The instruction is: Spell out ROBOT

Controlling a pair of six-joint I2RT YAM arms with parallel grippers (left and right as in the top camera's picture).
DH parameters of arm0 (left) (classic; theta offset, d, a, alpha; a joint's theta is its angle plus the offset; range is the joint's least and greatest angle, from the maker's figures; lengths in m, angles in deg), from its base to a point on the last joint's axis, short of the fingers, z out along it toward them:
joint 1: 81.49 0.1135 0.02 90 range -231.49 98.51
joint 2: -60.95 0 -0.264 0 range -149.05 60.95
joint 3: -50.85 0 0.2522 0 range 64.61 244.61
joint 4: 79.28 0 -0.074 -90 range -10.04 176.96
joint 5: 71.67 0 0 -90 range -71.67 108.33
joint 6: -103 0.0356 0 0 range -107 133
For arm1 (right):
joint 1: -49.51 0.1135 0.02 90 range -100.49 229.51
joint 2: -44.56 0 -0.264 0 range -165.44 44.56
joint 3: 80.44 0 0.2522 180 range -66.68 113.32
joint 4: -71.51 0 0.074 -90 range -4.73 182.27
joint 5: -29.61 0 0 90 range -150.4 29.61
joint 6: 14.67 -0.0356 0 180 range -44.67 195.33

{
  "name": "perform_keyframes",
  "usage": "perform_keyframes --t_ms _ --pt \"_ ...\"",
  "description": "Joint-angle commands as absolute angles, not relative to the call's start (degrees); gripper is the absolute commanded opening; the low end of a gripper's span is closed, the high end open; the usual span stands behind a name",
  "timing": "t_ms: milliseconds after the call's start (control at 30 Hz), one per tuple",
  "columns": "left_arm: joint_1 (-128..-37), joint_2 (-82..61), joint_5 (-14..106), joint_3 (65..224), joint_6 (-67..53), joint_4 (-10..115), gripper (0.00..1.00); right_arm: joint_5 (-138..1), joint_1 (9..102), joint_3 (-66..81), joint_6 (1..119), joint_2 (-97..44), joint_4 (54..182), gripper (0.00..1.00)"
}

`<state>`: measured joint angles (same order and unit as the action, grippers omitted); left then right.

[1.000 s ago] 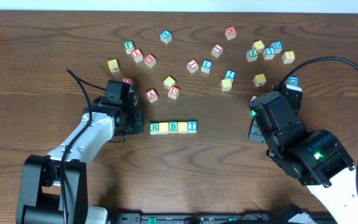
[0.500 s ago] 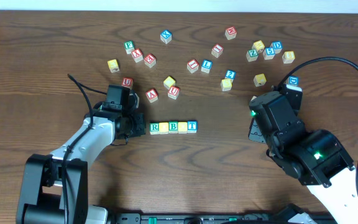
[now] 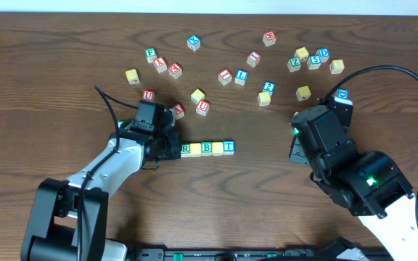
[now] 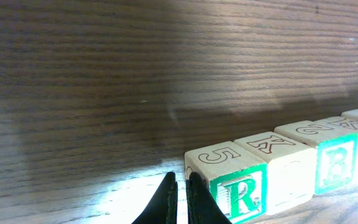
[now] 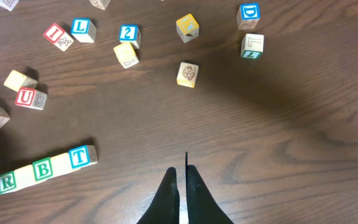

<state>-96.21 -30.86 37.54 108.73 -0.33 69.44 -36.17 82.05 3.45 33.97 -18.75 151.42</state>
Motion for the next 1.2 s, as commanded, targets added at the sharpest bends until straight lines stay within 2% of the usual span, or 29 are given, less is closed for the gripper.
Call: perform_keyframes --t_ms 0,1167 --pt "-96.4 -30.7 38.0 108.1 -0.6 69.6 0.07 -35.5 81.7 4.6 34.7 -18.1 151.3 0.01" --pt "-98.8 -30.7 38.7 108.1 -0.9 70.8 0.07 -35.5 81.7 4.6 34.7 -18.1 151.3 0.01"
